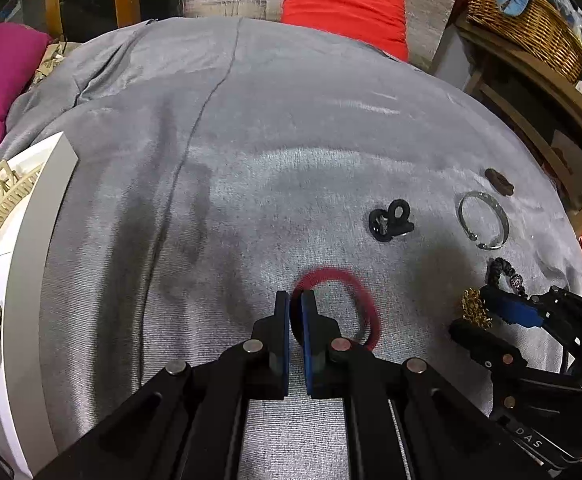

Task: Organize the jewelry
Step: 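Grasp the gold filigree brooch with the right tool while the left tool holds the red hair tie, then carry the brooch in the right tool and hair tie in the left tool to the tray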

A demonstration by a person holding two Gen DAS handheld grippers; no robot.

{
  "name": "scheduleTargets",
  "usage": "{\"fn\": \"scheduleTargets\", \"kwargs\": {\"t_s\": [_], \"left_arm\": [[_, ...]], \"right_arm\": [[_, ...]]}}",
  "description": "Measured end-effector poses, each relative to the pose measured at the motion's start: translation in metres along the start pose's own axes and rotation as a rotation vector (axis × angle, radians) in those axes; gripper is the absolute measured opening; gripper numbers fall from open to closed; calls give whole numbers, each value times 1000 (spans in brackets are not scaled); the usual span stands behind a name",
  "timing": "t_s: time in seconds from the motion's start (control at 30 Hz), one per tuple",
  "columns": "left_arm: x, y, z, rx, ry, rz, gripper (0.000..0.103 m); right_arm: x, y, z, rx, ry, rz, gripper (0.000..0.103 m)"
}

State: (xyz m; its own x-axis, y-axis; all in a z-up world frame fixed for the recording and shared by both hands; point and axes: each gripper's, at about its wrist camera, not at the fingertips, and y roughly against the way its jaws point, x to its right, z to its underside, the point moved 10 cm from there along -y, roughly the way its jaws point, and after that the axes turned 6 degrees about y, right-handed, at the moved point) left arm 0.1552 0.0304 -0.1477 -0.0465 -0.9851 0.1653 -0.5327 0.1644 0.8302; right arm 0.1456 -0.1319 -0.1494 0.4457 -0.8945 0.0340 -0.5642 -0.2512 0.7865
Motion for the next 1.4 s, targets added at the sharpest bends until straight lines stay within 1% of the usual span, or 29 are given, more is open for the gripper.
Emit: {"fn": "scheduleTargets", "kwargs": {"t_s": [0.27, 0.37, 0.5, 0.57, 0.63, 0.73, 0.8, 0.83, 0.87, 0.93, 0.97, 1.0, 1.03, 1.07, 1.1, 1.23, 1.33, 1.4], "left_arm": [[-6, 19, -9, 44, 22, 16, 6], [-9, 29, -7, 51, 32, 40, 6], [-14, 45, -2, 77, 15, 57, 6], [-13, 45, 0, 73, 8, 81, 6], [-13, 41, -1, 74, 26, 92, 6], [-12, 27, -1, 47, 47, 96, 15], [-8, 16, -2, 23, 73, 123, 43], [-5, 11, -1, 12, 81, 129, 48], [-3, 5, -1, 5, 84, 122, 50], [2, -7, 3, -18, 65, 101, 49], [3, -13, 6, -38, 56, 83, 48], [3, -15, 6, -23, 47, 64, 40], [3, -14, 4, -8, 38, 50, 30], [6, -13, 3, -6, 28, 58, 6], [7, -12, 2, -5, 27, 70, 6], [8, -3, -1, 26, 23, 55, 4], [5, 20, -8, 86, 36, 60, 4], [-2, 42, -11, 137, 52, 54, 4]], "right_arm": [[0, 19, -20, 93, -33, 13, 40], [0, 25, -27, 121, -48, 19, 40], [0, 31, -31, 140, -65, 27, 40], [2, 32, -29, 136, -85, 35, 40], [5, 34, -27, 134, -94, 39, 40], [10, 38, -24, 138, -110, 40, 40], [15, 40, -21, 141, -127, 41, 40], [17, 40, -21, 141, -128, 41, 40], [18, 40, -20, 140, -128, 43, 40], [22, 42, -19, 141, -132, 43, 40], [23, 42, -19, 142, -136, 39, 40], [24, 43, -19, 145, -136, 40, 40], [25, 44, -20, 147, -135, 41, 40], [26, 45, -21, 150, -135, 37, 40], [26, 46, -21, 153, -134, 36, 40], [29, 48, -23, 159, -140, 35, 40], [28, 50, -25, 168, -138, 32, 40], [26, 52, -26, 176, -138, 27, 40]]}}
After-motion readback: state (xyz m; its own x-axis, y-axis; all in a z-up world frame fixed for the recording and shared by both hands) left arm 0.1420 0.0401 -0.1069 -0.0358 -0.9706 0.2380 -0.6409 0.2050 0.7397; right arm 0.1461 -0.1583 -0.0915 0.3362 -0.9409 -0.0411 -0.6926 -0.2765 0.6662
